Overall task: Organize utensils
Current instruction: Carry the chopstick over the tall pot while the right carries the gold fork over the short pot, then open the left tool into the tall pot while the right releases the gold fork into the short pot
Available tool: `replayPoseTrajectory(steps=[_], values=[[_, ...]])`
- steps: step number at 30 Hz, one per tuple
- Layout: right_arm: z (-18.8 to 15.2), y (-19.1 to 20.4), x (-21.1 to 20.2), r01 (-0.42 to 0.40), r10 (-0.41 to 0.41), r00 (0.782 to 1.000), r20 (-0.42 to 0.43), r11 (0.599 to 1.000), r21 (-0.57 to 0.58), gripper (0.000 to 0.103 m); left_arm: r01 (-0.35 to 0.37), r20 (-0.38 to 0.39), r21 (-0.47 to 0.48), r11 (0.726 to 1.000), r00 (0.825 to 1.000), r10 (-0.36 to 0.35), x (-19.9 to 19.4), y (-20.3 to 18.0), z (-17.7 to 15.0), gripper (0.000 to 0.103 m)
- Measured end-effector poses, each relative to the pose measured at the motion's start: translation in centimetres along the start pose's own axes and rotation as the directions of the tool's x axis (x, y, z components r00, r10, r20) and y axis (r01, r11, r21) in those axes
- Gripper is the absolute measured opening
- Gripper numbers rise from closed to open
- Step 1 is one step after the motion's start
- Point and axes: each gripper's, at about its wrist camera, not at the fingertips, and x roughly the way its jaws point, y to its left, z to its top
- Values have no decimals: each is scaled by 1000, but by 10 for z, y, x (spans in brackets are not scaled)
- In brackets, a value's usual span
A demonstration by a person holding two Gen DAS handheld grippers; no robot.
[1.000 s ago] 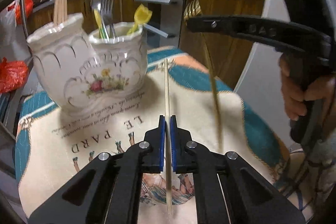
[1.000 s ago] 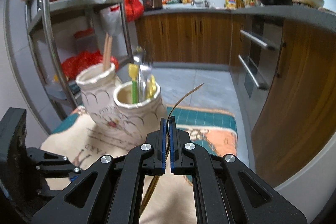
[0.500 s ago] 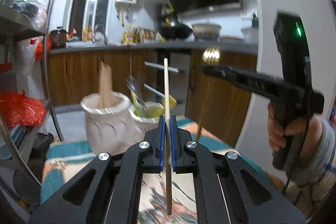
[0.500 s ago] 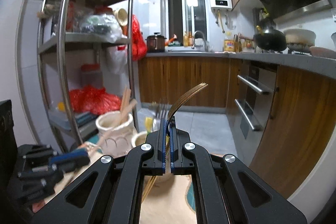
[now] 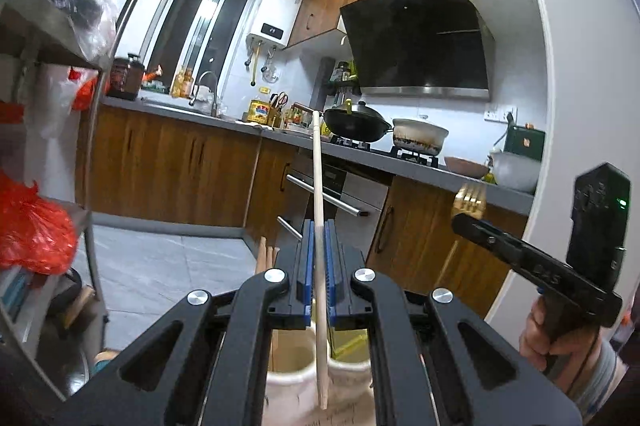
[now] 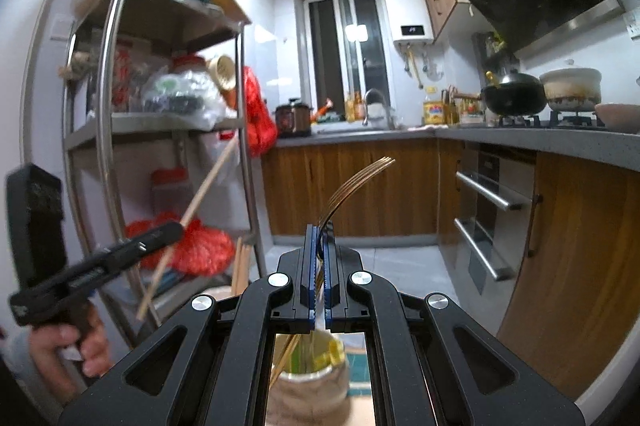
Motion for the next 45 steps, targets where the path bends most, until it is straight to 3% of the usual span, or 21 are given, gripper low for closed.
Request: replayPoseTrajectory(steps=[5, 12, 20, 26, 33, 45], values=[[7, -10, 7, 39, -40, 998, 53, 999, 33, 4, -2, 2, -58, 998, 1000, 2, 32, 19, -4, 5], [3, -16, 17, 78, -82, 994, 73, 996, 47, 4, -57, -3, -19, 998, 998, 57, 54, 26, -24, 5], [-22, -5, 42, 83, -84, 996, -25, 996, -39, 4, -65, -18, 14, 998, 998, 65, 35, 31, -37, 5], [-33, -5, 48, 67, -69, 995, -67, 997, -30, 4, -86, -29, 48, 995, 996, 88, 13, 26, -41, 5], [-46, 2, 51, 53, -59, 993, -101, 997, -60, 4, -134, -101, 9, 991, 986, 134, 2, 27, -52, 5], [-58, 8, 58, 51, -62, 989, -138, 996, -80, 4, -184, -124, 91, 979, 973, 194, 5, 24, -53, 6]])
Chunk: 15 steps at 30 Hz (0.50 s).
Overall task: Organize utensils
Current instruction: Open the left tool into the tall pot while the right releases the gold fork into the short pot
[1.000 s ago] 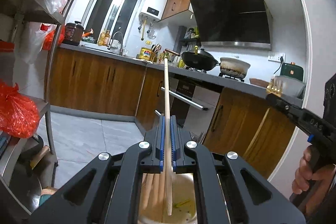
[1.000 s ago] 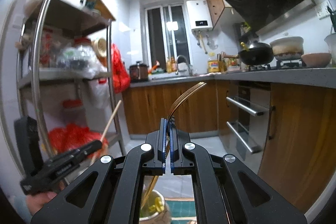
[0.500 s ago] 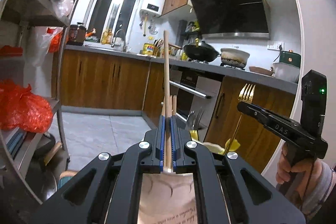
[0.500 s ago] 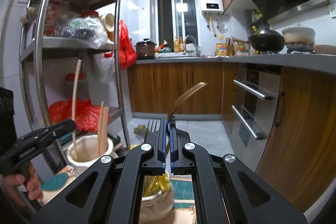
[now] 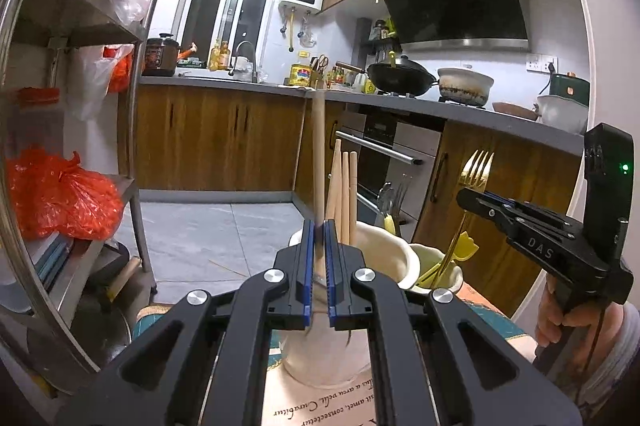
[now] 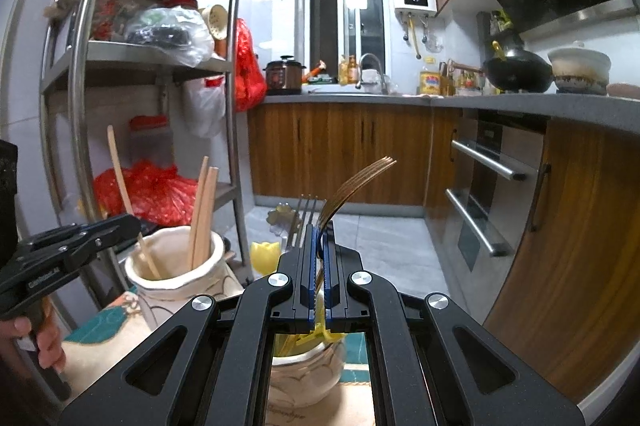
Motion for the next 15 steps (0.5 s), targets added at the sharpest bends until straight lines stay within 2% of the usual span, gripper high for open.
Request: replayPoseTrajectory(steps=[2, 3, 6, 8, 11, 15], values=[[0, -1, 1, 0, 0, 1000, 0, 1000, 5, 4, -16, -6, 14, 1000, 1000, 16, 1, -1, 1, 11], [1, -1, 1, 0, 0, 1000, 1, 1000, 5, 4, -20, -9, 15, 1000, 1000, 20, 2, -1, 1, 20], [1, -2, 1, 0, 0, 1000, 3, 1000, 3, 4, -37, 0, 12, 999, 999, 37, 0, 0, 1, 34], [1, -2, 2, 4, -4, 1000, 2, 1000, 4, 4, -40, 4, 10, 999, 999, 40, -1, 1, 2, 36], [3, -4, 6, 5, -5, 1000, -3, 1000, 23, 4, -48, 7, 2, 999, 999, 47, -1, 1, 3, 46], [4, -15, 16, 13, -12, 1000, -21, 997, 73, 4, -51, -4, 1, 999, 999, 51, 1, 1, 2, 46]])
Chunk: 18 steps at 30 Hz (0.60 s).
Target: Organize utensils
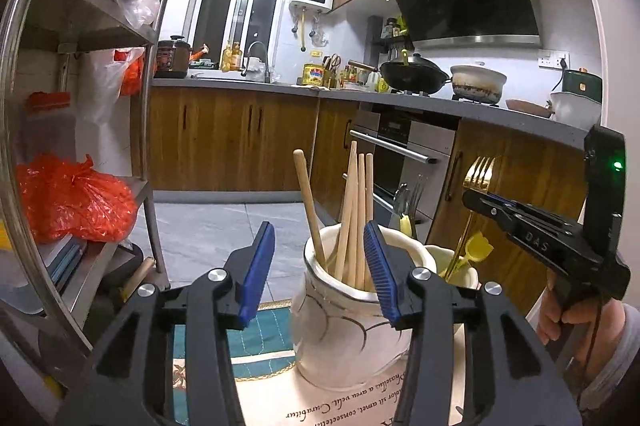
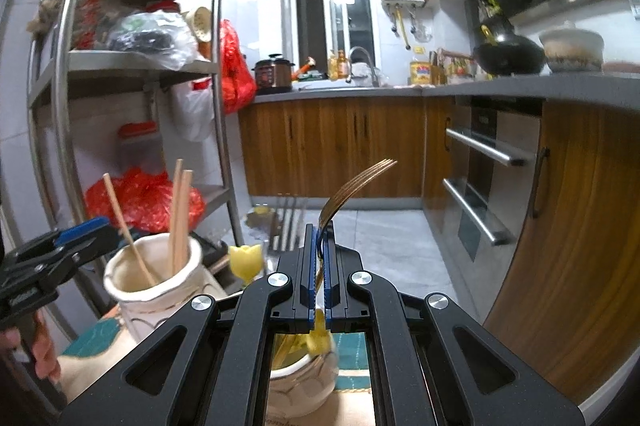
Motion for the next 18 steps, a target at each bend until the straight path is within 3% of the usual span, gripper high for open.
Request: replayPoseTrajectory(steps=[5, 7, 9, 12, 18], values=[[-1, -8, 8, 2, -1, 1000, -22, 1000, 29, 6, 3, -8, 5, 1000, 1000, -3, 0, -1, -1, 46], [-2, -7, 8, -1, 1, 1000, -22, 1000, 21, 14, 6, -13, 0, 1000, 1000, -6, 1, 0, -1, 46], [-2, -5, 6, -7, 7, 1000, -25, 1000, 16, 31, 8, -22, -2, 1000, 1000, -8, 1, 0, -1, 46], [-2, -4, 0, -14, 14, 1000, -23, 1000, 13, 49, 4, -25, 9, 1000, 1000, -3, -4, -1, 0, 47], [0, -10, -28, -21, 21, 1000, -10, 999, 36, 68, -11, -22, 10, 1000, 1000, 11, -21, 0, -1, 52]])
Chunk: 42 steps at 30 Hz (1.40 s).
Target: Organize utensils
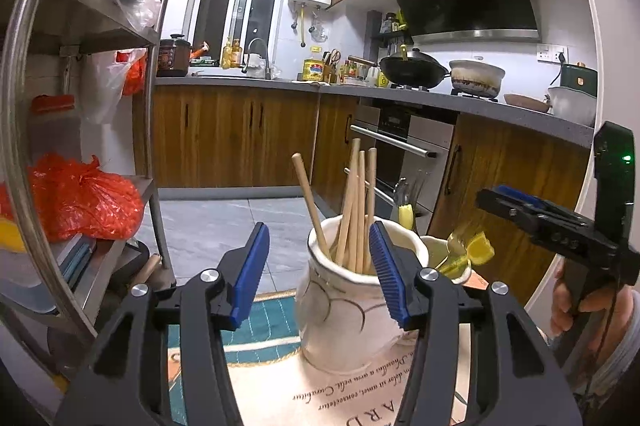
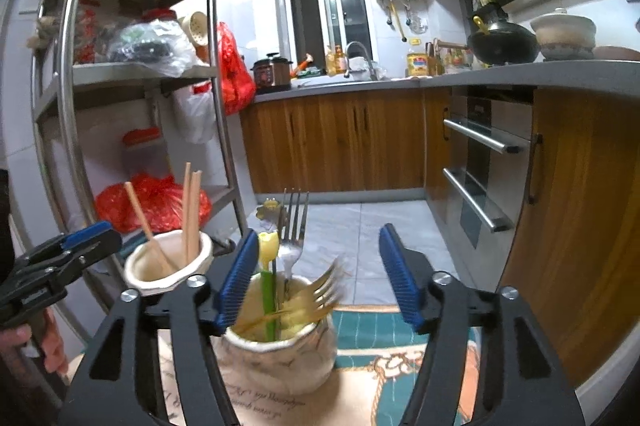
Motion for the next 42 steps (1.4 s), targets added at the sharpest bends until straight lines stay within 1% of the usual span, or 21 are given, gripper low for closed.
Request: replayPoseTrajectory(steps=[3, 6, 10, 14, 17, 19, 20, 22, 23, 24, 26, 27, 29, 34, 38, 42], values=[[-3, 0, -16, -3, 3, 1000, 4, 1000, -7, 72, 0, -15, -4, 1000, 1000, 0, -8, -2, -6, 52], [-12, 1, -32, 2, -2, 1000, -3, 1000, -30, 74, 2, -28, 11, 1000, 1000, -1, -17, -8, -15, 52], [-23, 0, -51, 9, -9, 1000, -3, 1000, -26, 76, 10, -55, 22, 1000, 998, -9, -27, -17, -24, 52], [-36, -2, -67, 21, -21, 1000, 2, 1000, -21, 79, 30, -72, 24, 999, 997, -28, -41, -26, -34, 55], [-45, -4, -74, 28, -28, 1000, -12, 1000, -15, 82, 24, -74, 39, 999, 997, -21, -50, -31, -42, 61], [-51, -4, -78, 33, -33, 999, -16, 999, -18, 83, 23, -82, 37, 999, 996, -20, -52, -32, -46, 63], [-54, -3, -80, 31, -31, 999, -17, 999, -20, 84, 19, -85, 38, 999, 996, -15, -52, -32, -48, 66], [-59, -2, -84, 30, -30, 999, -13, 999, -29, 89, -3, -73, 43, 999, 997, 7, -54, -33, -52, 78], [-61, -2, -84, 31, -32, 999, -12, 999, -38, 91, -13, -64, 45, 999, 998, 16, -56, -33, -53, 87], [-63, -1, -84, 31, -32, 999, -11, 998, -46, 92, -30, -49, 47, 998, 998, 33, -57, -33, -54, 90], [-66, 1, -83, 41, -42, 999, -4, 997, -68, 94, -47, -41, 53, 998, 998, 49, -57, -33, -54, 93], [-67, 3, -82, 45, -45, 999, 0, 996, -82, 95, -56, -37, 55, 997, 998, 58, -57, -33, -54, 96], [-69, 6, -81, 45, -44, 999, 6, 994, -103, 97, -72, -32, 55, 996, 997, 74, -56, -32, -55, 97], [-74, 13, -76, 47, -47, 999, 5, 989, -138, 97, -84, -40, 62, 995, 995, 87, -52, -31, -58, 97], [-73, 14, -76, 36, -35, 999, 13, 991, -132, 98, -76, -38, 56, 996, 996, 79, -53, -29, -57, 97], [-73, 12, -74, 44, -45, 999, -4, 992, -114, 98, -95, -43, 59, 994, 994, 97, -51, -30, -58, 97]])
